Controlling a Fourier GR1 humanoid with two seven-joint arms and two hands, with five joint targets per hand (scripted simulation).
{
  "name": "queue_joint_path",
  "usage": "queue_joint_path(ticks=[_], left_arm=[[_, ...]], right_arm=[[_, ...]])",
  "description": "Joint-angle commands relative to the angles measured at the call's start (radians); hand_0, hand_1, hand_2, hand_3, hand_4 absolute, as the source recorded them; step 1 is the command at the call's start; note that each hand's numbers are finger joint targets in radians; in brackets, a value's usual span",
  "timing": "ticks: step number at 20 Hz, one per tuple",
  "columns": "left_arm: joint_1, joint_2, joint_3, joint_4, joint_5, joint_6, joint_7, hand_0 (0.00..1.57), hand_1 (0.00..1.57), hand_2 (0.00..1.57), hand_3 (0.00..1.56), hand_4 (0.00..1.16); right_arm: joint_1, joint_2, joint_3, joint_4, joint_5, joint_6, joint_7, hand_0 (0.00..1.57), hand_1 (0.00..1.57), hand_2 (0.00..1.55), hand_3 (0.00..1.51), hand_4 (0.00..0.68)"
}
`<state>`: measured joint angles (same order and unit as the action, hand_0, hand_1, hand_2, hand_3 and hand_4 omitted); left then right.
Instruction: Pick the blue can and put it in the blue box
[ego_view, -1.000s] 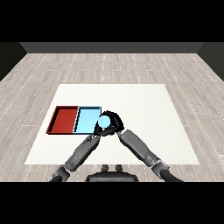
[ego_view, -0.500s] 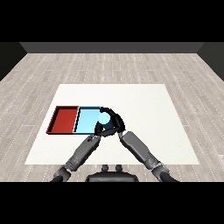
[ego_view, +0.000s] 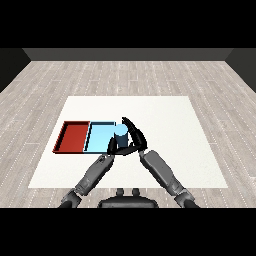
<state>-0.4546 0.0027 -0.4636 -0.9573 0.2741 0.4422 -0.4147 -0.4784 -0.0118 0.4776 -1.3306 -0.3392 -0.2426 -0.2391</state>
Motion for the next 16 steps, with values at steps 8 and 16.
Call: queue_joint_path(ticks=[8, 16], left_arm=[[0.009, -0.002, 0.079, 0.074, -0.062, -0.036, -0.046, 1.57, 1.57, 1.57, 1.5, 1.13], [0.007, 0.026, 0.094, 0.031, -0.115, 0.009, 0.03, 1.57, 1.57, 1.57, 1.49, 1.12]], right_arm=[[0.164, -0.043, -0.097, -0.275, 0.046, 0.038, 0.083, 0.0, 0.0, 0.0, 0.0, 0.0], [0.334, -0.118, -0.25, -0.446, -0.045, 0.098, 0.022, 0.0, 0.0, 0.0, 0.0, 0.0]])
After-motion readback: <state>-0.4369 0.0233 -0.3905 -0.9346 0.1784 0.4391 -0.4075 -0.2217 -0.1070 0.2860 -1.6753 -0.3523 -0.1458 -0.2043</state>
